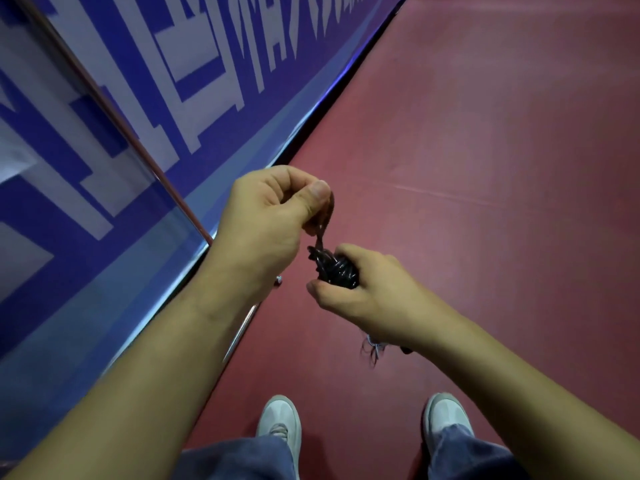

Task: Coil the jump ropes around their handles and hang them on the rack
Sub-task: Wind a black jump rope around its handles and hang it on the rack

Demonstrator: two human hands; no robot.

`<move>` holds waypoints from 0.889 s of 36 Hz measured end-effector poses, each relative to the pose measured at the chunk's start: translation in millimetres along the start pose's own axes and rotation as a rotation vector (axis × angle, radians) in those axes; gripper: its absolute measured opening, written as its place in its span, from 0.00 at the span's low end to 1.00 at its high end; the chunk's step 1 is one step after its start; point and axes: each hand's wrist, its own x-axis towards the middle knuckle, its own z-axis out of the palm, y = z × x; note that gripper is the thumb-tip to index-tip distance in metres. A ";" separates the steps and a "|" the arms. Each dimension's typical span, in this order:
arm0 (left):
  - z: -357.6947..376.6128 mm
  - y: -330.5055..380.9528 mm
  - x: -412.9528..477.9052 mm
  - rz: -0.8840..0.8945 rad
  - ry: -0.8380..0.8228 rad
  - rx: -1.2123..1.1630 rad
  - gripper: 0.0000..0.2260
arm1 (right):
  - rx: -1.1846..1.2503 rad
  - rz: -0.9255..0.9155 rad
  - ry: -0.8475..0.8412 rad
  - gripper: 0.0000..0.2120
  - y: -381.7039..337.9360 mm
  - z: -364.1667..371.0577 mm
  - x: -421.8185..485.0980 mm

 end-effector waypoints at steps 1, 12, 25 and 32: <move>-3.3 4.4 1.0 0.002 -0.031 0.025 0.06 | 0.070 -0.007 -0.018 0.18 -2.6 0.8 -0.5; -68.3 102.4 17.5 0.111 -0.123 0.215 0.05 | 0.294 -0.179 0.044 0.18 -79.3 -19.5 19.3; -170.8 225.4 17.4 0.163 0.003 0.509 0.05 | 0.206 -0.441 0.037 0.17 -236.9 -38.2 50.7; -233.2 253.3 40.6 0.126 0.186 0.561 0.05 | 0.275 -0.529 -0.044 0.18 -321.4 -34.0 68.7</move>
